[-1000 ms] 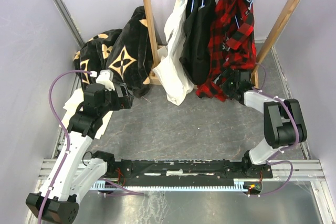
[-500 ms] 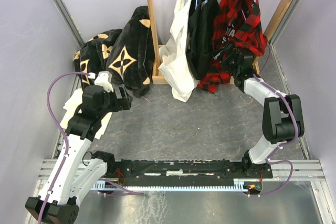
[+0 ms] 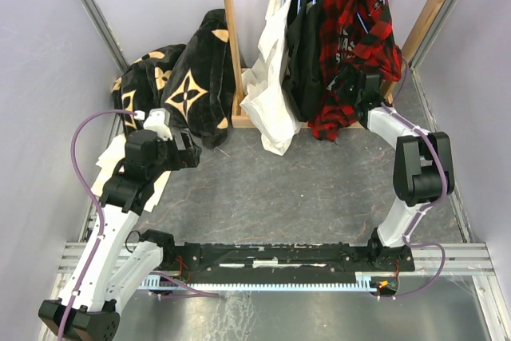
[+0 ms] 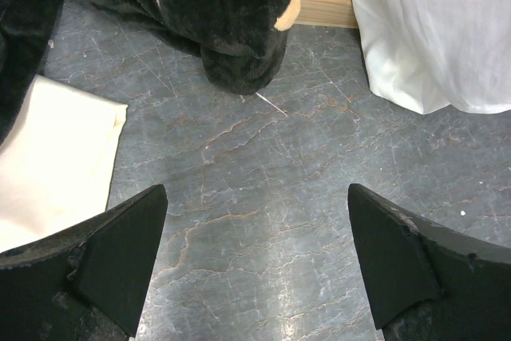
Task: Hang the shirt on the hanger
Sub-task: Move the clothesline to the center of the board.
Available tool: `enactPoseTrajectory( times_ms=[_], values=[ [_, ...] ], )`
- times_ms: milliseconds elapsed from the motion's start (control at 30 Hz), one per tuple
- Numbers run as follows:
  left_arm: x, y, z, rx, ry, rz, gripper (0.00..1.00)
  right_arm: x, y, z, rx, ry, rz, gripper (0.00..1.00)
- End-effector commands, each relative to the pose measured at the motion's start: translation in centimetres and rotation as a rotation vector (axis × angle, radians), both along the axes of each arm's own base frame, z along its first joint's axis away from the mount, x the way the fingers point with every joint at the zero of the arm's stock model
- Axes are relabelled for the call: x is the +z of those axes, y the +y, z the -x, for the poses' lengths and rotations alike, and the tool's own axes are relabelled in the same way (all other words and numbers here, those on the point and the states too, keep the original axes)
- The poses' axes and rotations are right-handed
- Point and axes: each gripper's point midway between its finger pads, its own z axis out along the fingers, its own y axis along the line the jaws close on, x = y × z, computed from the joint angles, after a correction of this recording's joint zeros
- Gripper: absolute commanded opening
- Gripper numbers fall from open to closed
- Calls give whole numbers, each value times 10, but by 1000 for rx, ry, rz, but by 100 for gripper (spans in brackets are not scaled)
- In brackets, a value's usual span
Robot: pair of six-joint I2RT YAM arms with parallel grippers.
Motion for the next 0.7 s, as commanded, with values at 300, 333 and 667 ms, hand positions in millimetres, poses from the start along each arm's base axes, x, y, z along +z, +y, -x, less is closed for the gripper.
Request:
enactPoseTrajectory(
  times_ms=[300, 333, 667],
  values=[
    [15, -3, -5, 5, -44, 29, 100, 61, -26, 75, 10, -142, 200, 95],
    [15, -3, -5, 3, -44, 32, 100, 65, -28, 84, 11, -151, 213, 96],
    [10, -8, -7, -19, -34, 36, 100, 28, -46, 178, 4, -7, 262, 99]
  ],
)
